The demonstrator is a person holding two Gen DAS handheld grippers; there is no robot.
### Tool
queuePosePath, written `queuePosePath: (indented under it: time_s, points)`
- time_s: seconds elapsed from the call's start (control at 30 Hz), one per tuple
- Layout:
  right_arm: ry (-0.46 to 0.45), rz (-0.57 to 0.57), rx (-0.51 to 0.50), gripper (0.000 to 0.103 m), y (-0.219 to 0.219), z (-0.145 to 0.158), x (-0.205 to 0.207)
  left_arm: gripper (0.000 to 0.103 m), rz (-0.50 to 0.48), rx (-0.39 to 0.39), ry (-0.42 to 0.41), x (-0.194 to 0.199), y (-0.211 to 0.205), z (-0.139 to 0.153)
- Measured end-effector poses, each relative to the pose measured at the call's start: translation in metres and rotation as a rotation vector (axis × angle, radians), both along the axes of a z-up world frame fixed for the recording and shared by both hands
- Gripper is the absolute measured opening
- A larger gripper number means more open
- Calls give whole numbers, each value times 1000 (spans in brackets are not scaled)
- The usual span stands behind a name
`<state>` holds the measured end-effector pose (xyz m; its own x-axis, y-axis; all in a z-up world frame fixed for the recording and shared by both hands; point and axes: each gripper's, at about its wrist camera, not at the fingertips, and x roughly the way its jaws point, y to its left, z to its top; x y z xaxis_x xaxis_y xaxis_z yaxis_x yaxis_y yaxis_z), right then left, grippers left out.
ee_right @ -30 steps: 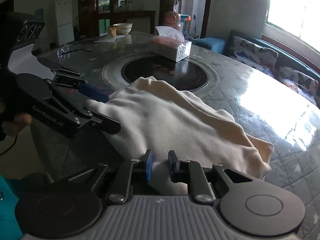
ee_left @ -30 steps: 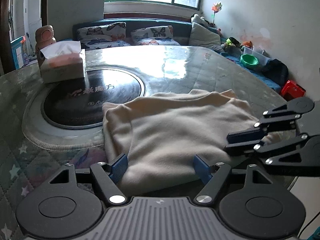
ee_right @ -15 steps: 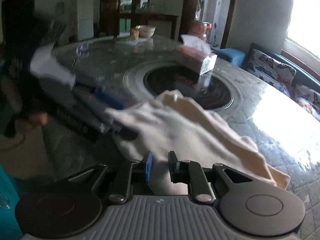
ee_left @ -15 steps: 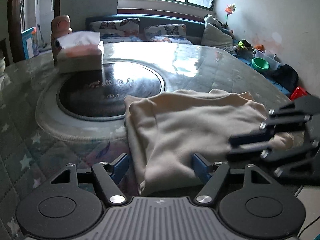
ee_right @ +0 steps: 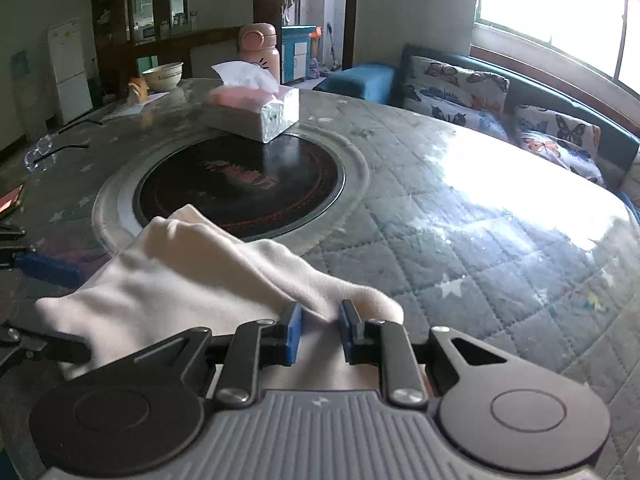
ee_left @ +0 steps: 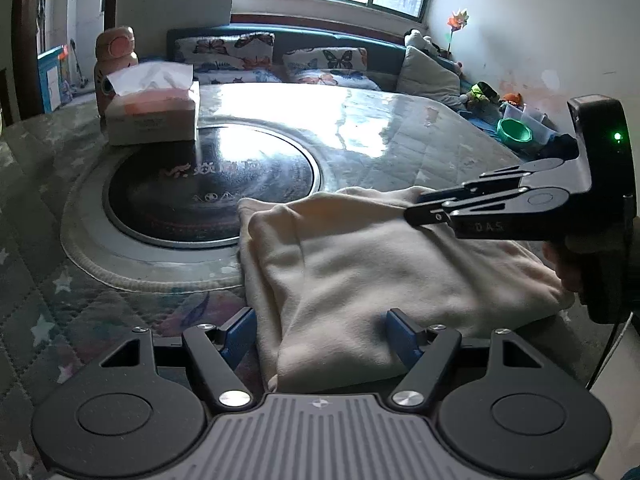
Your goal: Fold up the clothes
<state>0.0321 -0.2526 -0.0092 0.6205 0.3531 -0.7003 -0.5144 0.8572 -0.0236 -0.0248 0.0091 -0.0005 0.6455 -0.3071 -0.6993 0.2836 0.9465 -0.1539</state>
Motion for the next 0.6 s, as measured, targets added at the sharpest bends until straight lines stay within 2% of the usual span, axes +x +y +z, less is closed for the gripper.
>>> queuePosePath:
  time_s: [0.27, 0.37, 0.43, 0.5, 0.53, 0.6]
  points:
    - [-29, 41, 46, 21, 7, 17, -11, 84, 17, 22, -13, 5, -3, 4]
    - [-15, 64, 33, 22, 18, 12, -10, 93, 33, 35, -9, 8, -2, 2]
    - [-5, 77, 18, 29, 24, 7, -10, 99, 47, 42, -15, 8, -1, 2]
    - [-18, 86, 8, 30, 28, 8, -14, 103, 59, 35, -21, 8, 1, 3]
    - [-24, 91, 4, 31, 30, 8, -16, 103, 66, 32, -24, 8, 3, 3]
    - [-27, 99, 12, 40, 29, 12, -22, 103, 81, 26, -29, 8, 6, 3]
